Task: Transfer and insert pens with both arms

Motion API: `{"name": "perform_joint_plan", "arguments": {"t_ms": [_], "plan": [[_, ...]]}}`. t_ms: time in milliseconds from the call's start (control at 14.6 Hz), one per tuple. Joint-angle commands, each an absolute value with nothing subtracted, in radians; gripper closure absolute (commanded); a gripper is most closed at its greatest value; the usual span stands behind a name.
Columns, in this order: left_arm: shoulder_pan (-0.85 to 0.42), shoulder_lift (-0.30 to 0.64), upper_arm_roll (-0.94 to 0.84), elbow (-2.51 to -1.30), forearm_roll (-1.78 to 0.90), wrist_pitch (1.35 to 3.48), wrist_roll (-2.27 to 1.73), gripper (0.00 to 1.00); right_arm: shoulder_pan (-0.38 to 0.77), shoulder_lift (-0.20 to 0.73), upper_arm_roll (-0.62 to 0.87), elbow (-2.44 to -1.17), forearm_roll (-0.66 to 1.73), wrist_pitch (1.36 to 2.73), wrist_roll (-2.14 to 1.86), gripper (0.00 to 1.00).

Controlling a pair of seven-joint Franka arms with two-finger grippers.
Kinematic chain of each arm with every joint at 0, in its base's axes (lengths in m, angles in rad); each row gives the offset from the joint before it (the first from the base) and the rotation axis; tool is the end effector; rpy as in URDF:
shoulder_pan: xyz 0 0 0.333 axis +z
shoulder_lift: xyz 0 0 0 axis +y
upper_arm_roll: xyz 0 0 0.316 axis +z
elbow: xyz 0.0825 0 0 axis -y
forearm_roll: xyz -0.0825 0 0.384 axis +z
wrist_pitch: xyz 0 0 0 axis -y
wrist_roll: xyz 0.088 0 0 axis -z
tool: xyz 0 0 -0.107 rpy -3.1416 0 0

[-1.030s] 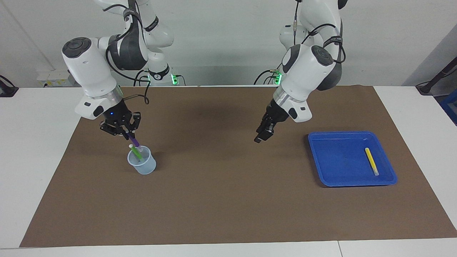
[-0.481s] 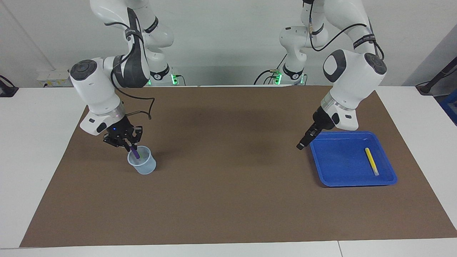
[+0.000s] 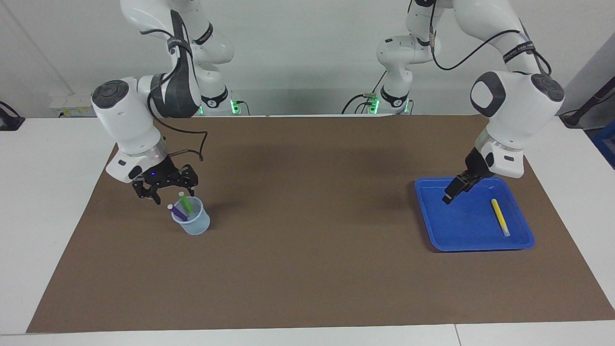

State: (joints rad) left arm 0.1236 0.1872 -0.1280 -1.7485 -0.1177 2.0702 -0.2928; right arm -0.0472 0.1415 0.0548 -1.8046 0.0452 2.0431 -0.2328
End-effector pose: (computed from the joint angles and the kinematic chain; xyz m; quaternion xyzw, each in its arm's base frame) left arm 0.6295 -0.0041 0.4753 0.9811 0.1692 0.0572 0.0745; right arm 0.6117 0.0057 0.4724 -0.9924 -0.1100 -0.0510 0.0188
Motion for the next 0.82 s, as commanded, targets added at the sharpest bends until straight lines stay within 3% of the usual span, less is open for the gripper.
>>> {"name": "perform_joint_plan", "arguments": {"t_ms": [0, 137, 343, 755], "plan": [[0.181, 0.153, -0.138, -1.840, -0.014, 2.113, -0.070, 0.00, -0.070, 0.111, 0.057, -1.695, 0.023, 1.899, -0.210, 0.00], [0.204, 0.158, -0.138, -1.928, -0.002, 2.247, -0.022, 0.00, -0.103, 0.065, 0.060, -1.654, 0.025, 1.806, -0.215, 0.00], [0.224, 0.224, -0.138, -1.919, 0.127, 2.305, 0.061, 0.00, -0.100, 0.015, 0.060, -1.655, 0.023, 1.711, -0.210, 0.00], [0.310, 0.333, -0.140, -1.878, 0.169, 2.377, 0.150, 0.00, -0.091, -0.003, 0.067, -1.692, 0.032, 1.712, -0.195, 0.00]]}}
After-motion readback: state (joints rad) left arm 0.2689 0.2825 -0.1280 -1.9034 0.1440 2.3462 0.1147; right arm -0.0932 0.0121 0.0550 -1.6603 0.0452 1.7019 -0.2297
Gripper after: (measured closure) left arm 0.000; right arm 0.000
